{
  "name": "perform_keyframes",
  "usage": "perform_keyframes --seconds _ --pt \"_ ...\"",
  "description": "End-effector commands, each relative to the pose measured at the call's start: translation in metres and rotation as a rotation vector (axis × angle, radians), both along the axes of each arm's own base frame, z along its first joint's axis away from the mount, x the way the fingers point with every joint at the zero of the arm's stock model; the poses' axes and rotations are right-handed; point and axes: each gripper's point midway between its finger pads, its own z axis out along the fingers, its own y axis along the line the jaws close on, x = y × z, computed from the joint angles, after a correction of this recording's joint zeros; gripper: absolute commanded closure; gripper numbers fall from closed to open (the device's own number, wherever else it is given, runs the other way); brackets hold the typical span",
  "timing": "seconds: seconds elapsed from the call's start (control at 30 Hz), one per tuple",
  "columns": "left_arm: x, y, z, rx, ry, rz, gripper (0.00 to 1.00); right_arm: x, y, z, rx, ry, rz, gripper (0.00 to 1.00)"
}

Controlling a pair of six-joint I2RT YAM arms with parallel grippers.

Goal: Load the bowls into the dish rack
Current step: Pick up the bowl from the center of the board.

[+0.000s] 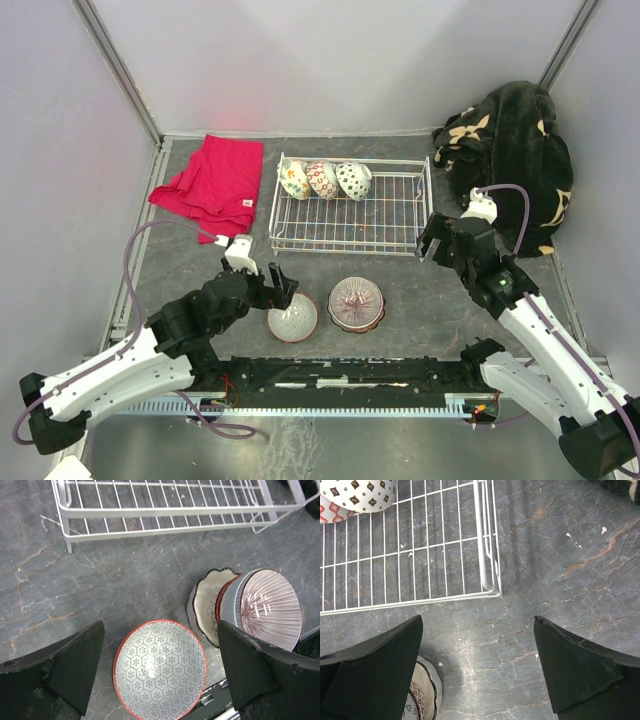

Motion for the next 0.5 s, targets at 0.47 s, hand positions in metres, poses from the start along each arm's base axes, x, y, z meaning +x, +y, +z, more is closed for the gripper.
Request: perform_keyframes --seconds 0.47 --pt "-0.020 -0.021 -0.030 0.043 0.090 -0.078 0.01 0.008 0.004 0.021 0.016 -0.058 0.014 0.01"
